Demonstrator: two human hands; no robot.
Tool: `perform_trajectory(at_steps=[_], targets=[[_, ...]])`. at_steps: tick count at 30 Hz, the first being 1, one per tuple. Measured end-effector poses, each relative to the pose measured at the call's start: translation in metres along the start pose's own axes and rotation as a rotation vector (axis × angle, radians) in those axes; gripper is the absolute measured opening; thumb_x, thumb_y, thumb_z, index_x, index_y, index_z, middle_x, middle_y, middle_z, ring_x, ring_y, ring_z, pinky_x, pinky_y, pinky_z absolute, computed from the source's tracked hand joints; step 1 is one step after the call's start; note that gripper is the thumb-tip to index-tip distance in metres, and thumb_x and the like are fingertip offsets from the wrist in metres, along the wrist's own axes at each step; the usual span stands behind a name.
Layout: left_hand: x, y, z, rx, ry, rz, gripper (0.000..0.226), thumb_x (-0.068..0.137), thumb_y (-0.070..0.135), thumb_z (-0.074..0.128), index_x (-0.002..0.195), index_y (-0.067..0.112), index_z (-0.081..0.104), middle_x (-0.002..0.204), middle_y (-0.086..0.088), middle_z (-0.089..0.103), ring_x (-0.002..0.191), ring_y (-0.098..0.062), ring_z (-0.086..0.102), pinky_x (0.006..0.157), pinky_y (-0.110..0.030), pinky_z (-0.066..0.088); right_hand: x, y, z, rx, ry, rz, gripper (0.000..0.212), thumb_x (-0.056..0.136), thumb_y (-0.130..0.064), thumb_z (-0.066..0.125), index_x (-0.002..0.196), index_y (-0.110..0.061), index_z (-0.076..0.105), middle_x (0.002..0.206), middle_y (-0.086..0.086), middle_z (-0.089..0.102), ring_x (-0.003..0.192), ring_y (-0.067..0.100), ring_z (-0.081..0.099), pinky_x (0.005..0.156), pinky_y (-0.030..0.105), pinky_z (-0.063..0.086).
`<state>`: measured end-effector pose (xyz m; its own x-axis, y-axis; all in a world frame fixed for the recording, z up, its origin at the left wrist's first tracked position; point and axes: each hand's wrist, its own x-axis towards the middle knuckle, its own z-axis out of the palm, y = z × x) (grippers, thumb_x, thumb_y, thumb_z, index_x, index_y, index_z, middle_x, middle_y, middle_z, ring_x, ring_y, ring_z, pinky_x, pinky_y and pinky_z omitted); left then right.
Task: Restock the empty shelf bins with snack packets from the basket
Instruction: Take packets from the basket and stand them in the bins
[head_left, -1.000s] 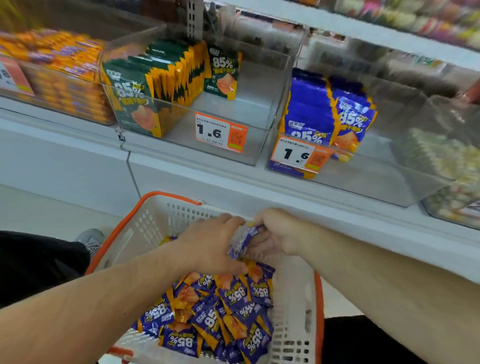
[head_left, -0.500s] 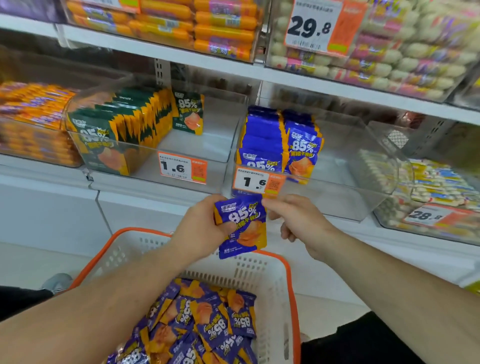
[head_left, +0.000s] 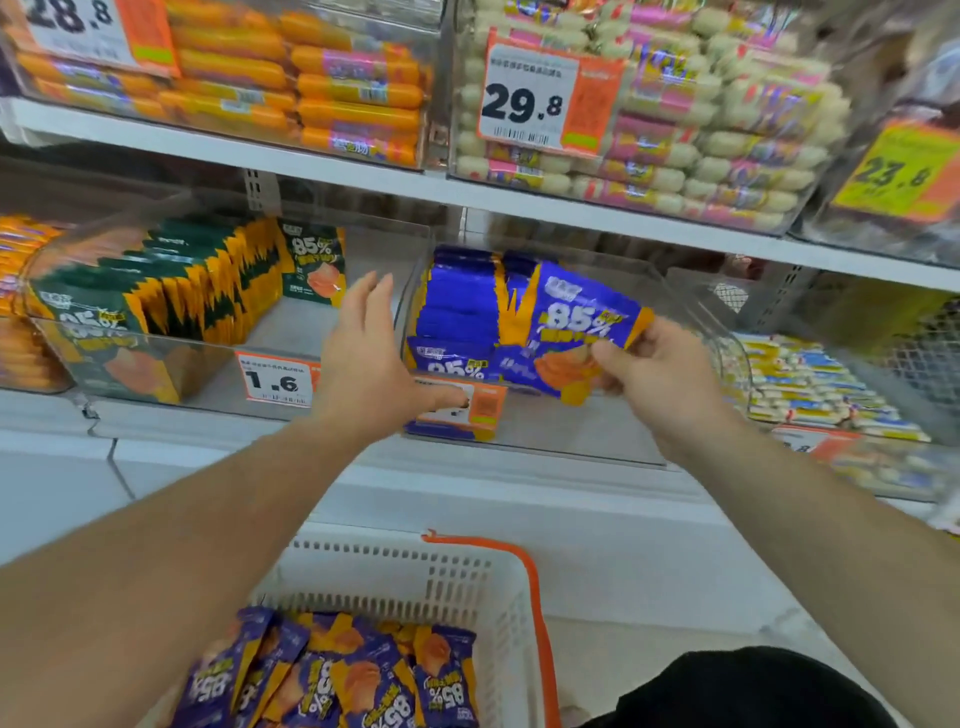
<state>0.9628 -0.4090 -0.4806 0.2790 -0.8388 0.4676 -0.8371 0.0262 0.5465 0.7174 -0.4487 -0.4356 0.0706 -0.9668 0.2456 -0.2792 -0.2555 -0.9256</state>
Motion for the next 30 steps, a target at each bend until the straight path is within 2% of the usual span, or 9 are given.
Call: perform_trajectory(at_steps=[2, 4, 6, 11, 13, 18, 23, 27, 30], targets=[[0.003, -0.013, 0.01, 0.19, -0.108, -0.077, 0.114, 0.053, 0.066, 0.082, 0.141, 0.015, 0.03, 0.141, -0.005, 0.049, 0.127, -0.025, 0.048, 0.104, -0.042, 0.035, 0.015, 0.001, -0.012, -0.149, 0.147, -0.129, 0.007, 0.088, -0.011, 0.066, 0.086, -0.017, 0.062, 0.082, 0.007, 0.072, 0.068, 0.017, 0.07, 0.069, 0.036, 0.055], [0.001, -0.022, 0.021, 0.328, -0.071, -0.003, 0.093, 0.06, 0.066, 0.078, 0.129, 0.02, 0.038, 0.121, 0.001, 0.063, 0.111, -0.022, 0.06, 0.093, -0.038, 0.037, 0.028, 0.005, -0.02, -0.325, 0.243, -0.173, 0.016, 0.089, -0.018, 0.066, 0.078, -0.021, 0.055, 0.075, -0.001, 0.066, 0.075, 0.022, 0.065, 0.072, 0.033, 0.05], [0.001, -0.023, 0.025, 0.344, -0.002, 0.01, 0.083, 0.064, 0.062, 0.078, 0.125, 0.02, 0.041, 0.115, 0.001, 0.065, 0.108, -0.022, 0.062, 0.09, -0.037, 0.038, 0.041, 0.01, -0.02, -0.421, 0.249, -0.141, 0.019, 0.089, -0.021, 0.066, 0.076, -0.02, 0.052, 0.074, -0.002, 0.064, 0.077, 0.023, 0.063, 0.073, 0.032, 0.049], [0.003, -0.024, 0.026, 0.361, 0.005, 0.02, 0.082, 0.066, 0.063, 0.077, 0.126, 0.02, 0.039, 0.121, 0.003, 0.063, 0.112, -0.019, 0.061, 0.093, -0.036, 0.037, 0.085, 0.041, 0.007, -0.43, 0.154, 0.087, 0.019, 0.084, -0.018, 0.072, 0.079, -0.007, 0.058, 0.081, 0.012, 0.067, 0.083, 0.033, 0.067, 0.078, 0.044, 0.056], [0.003, -0.026, 0.027, 0.373, 0.004, 0.021, 0.081, 0.067, 0.064, 0.076, 0.125, 0.022, 0.038, 0.121, 0.004, 0.063, 0.112, -0.018, 0.06, 0.094, -0.036, 0.037, 0.098, 0.051, 0.019, -0.394, 0.136, 0.158, 0.018, 0.081, -0.017, 0.074, 0.076, -0.009, 0.059, 0.086, 0.014, 0.07, 0.085, 0.034, 0.068, 0.081, 0.048, 0.057], [0.004, -0.027, 0.03, 0.401, 0.018, 0.029, 0.081, 0.067, 0.066, 0.074, 0.125, 0.023, 0.037, 0.118, 0.005, 0.063, 0.11, -0.017, 0.061, 0.093, -0.034, 0.038, 0.108, 0.051, 0.039, -0.339, 0.045, 0.338, 0.027, 0.074, -0.012, 0.082, 0.073, -0.014, 0.055, 0.088, 0.009, 0.066, 0.084, 0.027, 0.064, 0.084, 0.041, 0.056], [0.003, -0.026, 0.029, 0.409, 0.024, 0.037, 0.081, 0.068, 0.067, 0.073, 0.126, 0.023, 0.035, 0.123, 0.006, 0.061, 0.114, -0.016, 0.059, 0.095, -0.033, 0.037, 0.119, 0.061, 0.048, -0.369, 0.049, 0.395, 0.022, 0.073, -0.017, 0.081, 0.078, -0.009, 0.061, 0.092, 0.013, 0.071, 0.087, 0.031, 0.071, 0.083, 0.045, 0.059], [0.003, -0.027, 0.029, 0.397, 0.024, 0.036, 0.082, 0.068, 0.067, 0.072, 0.127, 0.023, 0.035, 0.124, 0.006, 0.06, 0.115, -0.015, 0.058, 0.097, -0.033, 0.037, 0.114, 0.052, 0.051, -0.468, 0.123, 0.399, 0.032, 0.075, -0.031, 0.083, 0.091, -0.008, 0.066, 0.088, 0.012, 0.069, 0.08, 0.027, 0.068, 0.068, 0.033, 0.055], [0.002, -0.026, 0.028, 0.397, 0.019, 0.034, 0.082, 0.069, 0.067, 0.072, 0.128, 0.022, 0.035, 0.125, 0.006, 0.06, 0.116, -0.015, 0.058, 0.097, -0.033, 0.037, 0.115, 0.054, 0.054, -0.437, 0.112, 0.411, 0.031, 0.077, -0.026, 0.082, 0.093, -0.008, 0.063, 0.092, 0.012, 0.068, 0.082, 0.029, 0.069, 0.075, 0.04, 0.06]])
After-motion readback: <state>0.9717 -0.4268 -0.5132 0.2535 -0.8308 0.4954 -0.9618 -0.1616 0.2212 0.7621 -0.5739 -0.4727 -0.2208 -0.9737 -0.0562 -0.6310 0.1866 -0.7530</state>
